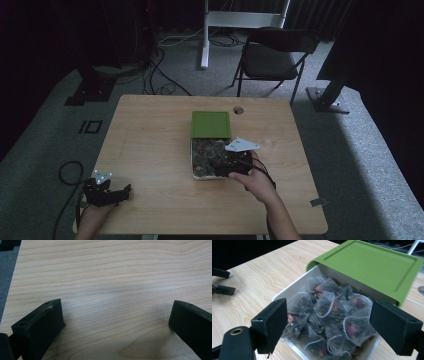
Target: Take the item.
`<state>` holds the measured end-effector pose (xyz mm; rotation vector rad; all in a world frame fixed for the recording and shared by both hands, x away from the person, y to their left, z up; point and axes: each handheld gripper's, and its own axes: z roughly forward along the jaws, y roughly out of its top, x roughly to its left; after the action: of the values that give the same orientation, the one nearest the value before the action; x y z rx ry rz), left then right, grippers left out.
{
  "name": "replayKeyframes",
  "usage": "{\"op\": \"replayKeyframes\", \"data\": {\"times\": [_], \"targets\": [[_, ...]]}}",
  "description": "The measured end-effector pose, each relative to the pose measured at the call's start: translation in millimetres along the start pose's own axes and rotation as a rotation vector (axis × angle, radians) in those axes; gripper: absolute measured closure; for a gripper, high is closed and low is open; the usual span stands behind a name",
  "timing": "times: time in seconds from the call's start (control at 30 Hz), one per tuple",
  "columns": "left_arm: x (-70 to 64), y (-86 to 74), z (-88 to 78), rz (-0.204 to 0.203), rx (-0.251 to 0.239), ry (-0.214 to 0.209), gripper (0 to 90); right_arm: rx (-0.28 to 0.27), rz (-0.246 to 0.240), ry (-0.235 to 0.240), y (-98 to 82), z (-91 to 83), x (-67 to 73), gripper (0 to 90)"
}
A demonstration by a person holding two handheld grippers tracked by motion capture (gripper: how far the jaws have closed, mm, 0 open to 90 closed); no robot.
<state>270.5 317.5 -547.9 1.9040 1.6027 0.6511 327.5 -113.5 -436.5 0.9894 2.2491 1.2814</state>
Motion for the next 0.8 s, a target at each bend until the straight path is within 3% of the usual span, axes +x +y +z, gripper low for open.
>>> {"op": "replayKeyframes", "data": {"times": [0.33, 0.47, 0.53, 0.8], "targets": [[0.0, 0.0, 0.0, 0.0, 0.0, 0.0, 0.2, 0.015, 0.008, 0.003, -1.4, 17.4, 8.7, 17.1], [0.1, 0.0, -0.1, 0.002, 0.002, 0.0, 0.2, 0.019, 0.017, -0.018, -2.8, 22.7, 10.1, 26.1], [0.0, 0.0, 0.0, 0.0, 0.0, 0.0, 0.2, 0.031, 0.017, -0.029, -4.0, 27.5, 10.5, 34.7], [0.0, 0.0, 0.0, -0.001, 0.0, 0.0, 0.2, 0.061, 0.027, -0.105, -10.0, 39.9, 13.1, 43.7]]}}
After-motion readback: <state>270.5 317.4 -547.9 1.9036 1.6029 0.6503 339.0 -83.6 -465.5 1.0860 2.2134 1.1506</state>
